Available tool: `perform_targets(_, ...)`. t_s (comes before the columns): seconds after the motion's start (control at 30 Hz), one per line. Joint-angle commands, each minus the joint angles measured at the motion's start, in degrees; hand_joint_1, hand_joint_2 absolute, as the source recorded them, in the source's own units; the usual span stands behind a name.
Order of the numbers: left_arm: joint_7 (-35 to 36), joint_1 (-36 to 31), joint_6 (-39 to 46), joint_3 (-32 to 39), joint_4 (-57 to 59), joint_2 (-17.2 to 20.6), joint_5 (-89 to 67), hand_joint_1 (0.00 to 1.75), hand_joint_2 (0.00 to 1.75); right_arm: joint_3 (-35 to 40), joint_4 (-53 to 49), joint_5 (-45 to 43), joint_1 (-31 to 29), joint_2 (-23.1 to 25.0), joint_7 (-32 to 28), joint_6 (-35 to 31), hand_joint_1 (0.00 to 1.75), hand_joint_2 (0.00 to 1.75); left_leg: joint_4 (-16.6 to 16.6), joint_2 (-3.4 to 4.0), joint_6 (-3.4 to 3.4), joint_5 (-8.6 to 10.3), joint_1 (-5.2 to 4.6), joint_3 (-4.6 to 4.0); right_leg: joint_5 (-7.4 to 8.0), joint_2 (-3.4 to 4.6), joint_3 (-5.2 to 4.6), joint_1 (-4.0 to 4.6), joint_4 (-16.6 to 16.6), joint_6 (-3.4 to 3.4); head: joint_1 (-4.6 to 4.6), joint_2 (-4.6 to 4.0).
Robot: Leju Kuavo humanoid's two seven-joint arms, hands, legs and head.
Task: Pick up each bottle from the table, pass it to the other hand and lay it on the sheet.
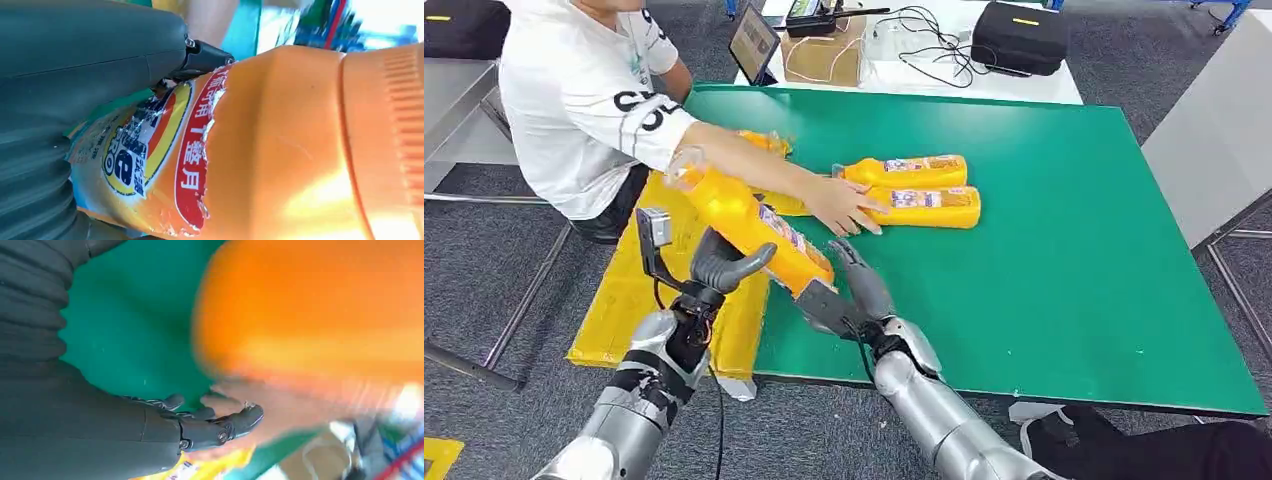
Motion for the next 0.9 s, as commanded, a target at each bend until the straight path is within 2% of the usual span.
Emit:
perform_targets(0.03,-6.1,-4.8,11.0,4.0,5.6,5.2,-14.4,1.75,1.75,-7.2,-14.4,-4.4,4.7,-2.9,-2.9,-2.1,0.00,1.75,0.0,0.00,-0.12,-0.12,0.11,0.20,-0.12,-0.04,0.22,0.12,0.0,-0.15,0.00,0.00)
perform_targets(0.43,-6.2,-4.9,11.1,4.2,5.8,4.8,-14.6,1.75,1.75,-7.2,-14.0,-4.4,4.6,-2.7,-2.8,-2.2,0.00,1.75,0.1,-0.05,-0.11,-0.13,0.12,0.21,-0.14,-0.09,0.25,0.12,0.0,-0.14,0.02,0.02)
perform_targets(0.53,-7.0,-8.3,23.9,-0.5,13.4,8.9,-32.5,1.75,1.75,-8.5,-18.3,-7.7,6.0,-2.7,-5.8,-3.4,0.00,1.75,0.0,-0.03,-0.12,-0.12,0.12,0.21,-0.13,-0.07,0.23,0.12,0.0,-0.15,0.00,0.00)
perform_targets(0.63,-4.7,-12.8,29.6,-3.3,23.6,11.8,-45.9,1.75,1.75,-8.4,-22.4,-9.1,6.9,-3.2,-6.0,-2.7,0.00,1.75,0.1,-0.11,-0.13,-0.08,0.10,0.16,-0.14,-0.15,0.19,0.11,0.1,-0.16,0.00,0.02)
perform_targets(0.83,2.5,-17.3,32.4,-10.9,33.5,16.3,-65.4,1.75,1.75,-8.2,-21.2,-9.7,5.6,-2.8,-5.9,-1.2,0.00,1.75,0.1,0.13,-0.14,-0.10,0.15,0.22,-0.11,-0.03,0.18,0.16,0.0,-0.17,0.00,0.02)
perform_targets(0.9,2.0,-17.6,31.6,-12.1,34.0,17.5,-68.3,1.75,1.75,-7.9,-20.4,-9.7,5.1,-2.7,-6.0,-0.7,0.00,1.75,0.0,0.13,-0.11,-0.02,0.10,0.16,-0.06,0.00,0.11,0.10,0.0,-0.11,0.02,0.00)
